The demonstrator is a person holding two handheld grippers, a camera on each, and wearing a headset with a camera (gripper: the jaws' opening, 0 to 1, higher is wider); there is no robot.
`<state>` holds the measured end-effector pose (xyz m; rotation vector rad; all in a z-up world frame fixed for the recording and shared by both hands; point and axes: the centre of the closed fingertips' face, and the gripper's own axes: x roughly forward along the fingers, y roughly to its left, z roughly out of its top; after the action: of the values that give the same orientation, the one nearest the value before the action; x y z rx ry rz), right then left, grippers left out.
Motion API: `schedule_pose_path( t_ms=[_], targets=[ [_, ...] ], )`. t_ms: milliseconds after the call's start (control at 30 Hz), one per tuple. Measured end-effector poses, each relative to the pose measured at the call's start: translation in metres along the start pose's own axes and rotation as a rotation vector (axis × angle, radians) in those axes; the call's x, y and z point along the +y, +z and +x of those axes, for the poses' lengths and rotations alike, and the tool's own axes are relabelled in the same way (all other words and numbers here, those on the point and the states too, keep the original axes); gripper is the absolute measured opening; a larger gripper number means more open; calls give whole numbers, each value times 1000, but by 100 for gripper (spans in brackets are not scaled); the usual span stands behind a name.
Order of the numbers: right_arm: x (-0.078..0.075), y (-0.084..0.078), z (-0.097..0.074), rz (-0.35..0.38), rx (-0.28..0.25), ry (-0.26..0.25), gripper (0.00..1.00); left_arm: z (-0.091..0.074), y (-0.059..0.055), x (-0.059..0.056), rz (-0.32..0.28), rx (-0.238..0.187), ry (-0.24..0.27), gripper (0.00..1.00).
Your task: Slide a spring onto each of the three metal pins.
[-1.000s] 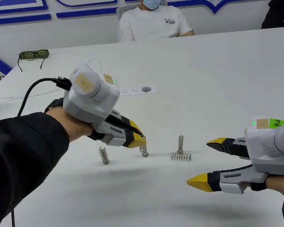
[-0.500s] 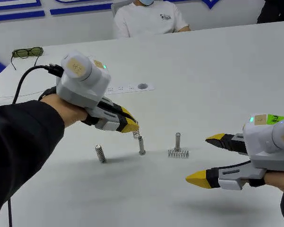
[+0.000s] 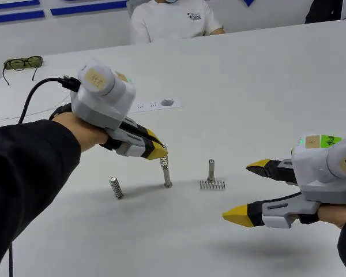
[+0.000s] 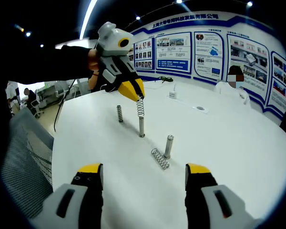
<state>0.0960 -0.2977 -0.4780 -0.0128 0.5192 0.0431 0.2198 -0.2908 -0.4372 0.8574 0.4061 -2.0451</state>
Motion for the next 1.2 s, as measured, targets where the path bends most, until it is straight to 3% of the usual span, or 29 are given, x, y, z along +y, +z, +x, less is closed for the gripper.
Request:
schedule_pose_path(
  t_ms=[733, 1200],
  targets=[
    [1, -1, 1, 3, 1, 9, 71, 16, -13, -1, -11, 46, -24, 10],
    [2, -3, 3, 7, 7, 15, 70, 26, -24, 1, -50, 46, -34, 10]
  ],
)
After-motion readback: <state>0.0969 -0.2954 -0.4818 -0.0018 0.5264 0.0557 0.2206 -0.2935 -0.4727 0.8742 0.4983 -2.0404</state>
